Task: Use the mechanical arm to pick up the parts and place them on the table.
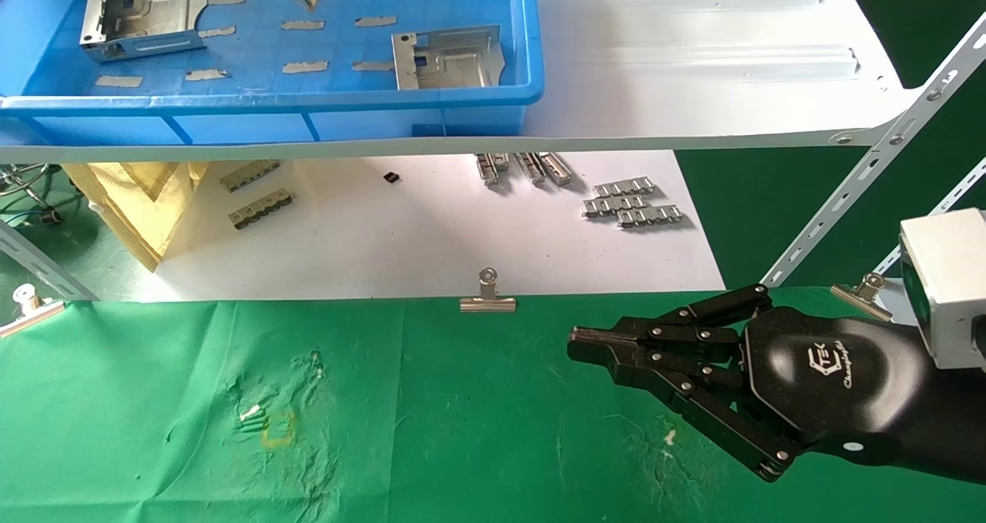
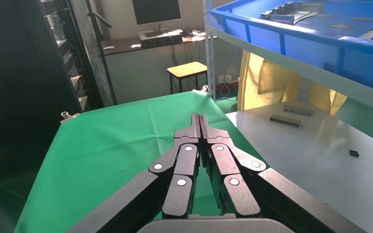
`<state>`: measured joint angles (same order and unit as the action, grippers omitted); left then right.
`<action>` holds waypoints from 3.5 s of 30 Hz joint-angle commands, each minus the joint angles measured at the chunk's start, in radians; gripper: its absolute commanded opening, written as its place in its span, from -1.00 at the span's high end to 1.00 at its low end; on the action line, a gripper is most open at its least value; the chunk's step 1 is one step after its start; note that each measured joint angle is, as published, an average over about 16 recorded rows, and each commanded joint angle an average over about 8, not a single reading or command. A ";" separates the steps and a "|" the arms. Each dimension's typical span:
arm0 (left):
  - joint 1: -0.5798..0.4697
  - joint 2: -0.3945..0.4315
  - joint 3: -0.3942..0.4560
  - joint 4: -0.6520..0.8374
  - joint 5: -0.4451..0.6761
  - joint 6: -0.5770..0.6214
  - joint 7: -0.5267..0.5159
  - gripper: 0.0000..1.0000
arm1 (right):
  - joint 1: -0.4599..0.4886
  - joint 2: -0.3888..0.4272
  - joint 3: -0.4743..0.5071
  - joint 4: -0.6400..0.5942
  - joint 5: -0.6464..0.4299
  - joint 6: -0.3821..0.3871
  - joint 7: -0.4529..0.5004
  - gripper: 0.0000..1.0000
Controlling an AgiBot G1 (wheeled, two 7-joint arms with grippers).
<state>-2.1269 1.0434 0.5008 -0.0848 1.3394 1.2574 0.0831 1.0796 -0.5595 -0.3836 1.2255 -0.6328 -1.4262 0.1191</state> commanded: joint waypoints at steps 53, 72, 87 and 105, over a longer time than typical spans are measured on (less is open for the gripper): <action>0.394 -0.187 0.440 -0.115 -0.121 0.296 0.912 -1.00 | 0.000 0.000 0.000 0.000 0.000 0.000 0.000 -1.00; 0.390 -0.195 0.372 -0.034 -0.286 0.346 0.694 -1.00 | 0.000 0.000 0.000 0.000 0.000 0.000 0.000 -1.00; 0.458 -0.231 0.326 -0.095 -0.441 0.346 0.475 -1.00 | 0.000 0.000 0.000 0.000 0.000 0.000 0.000 -1.00; 0.564 -0.266 0.228 -0.298 -0.459 0.326 0.348 -1.00 | 0.000 0.000 0.000 0.000 0.000 0.000 0.000 -1.00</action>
<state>-1.5635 0.7777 0.7286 -0.3822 0.8804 1.5830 0.4313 1.0794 -0.5593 -0.3835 1.2252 -0.6326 -1.4258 0.1190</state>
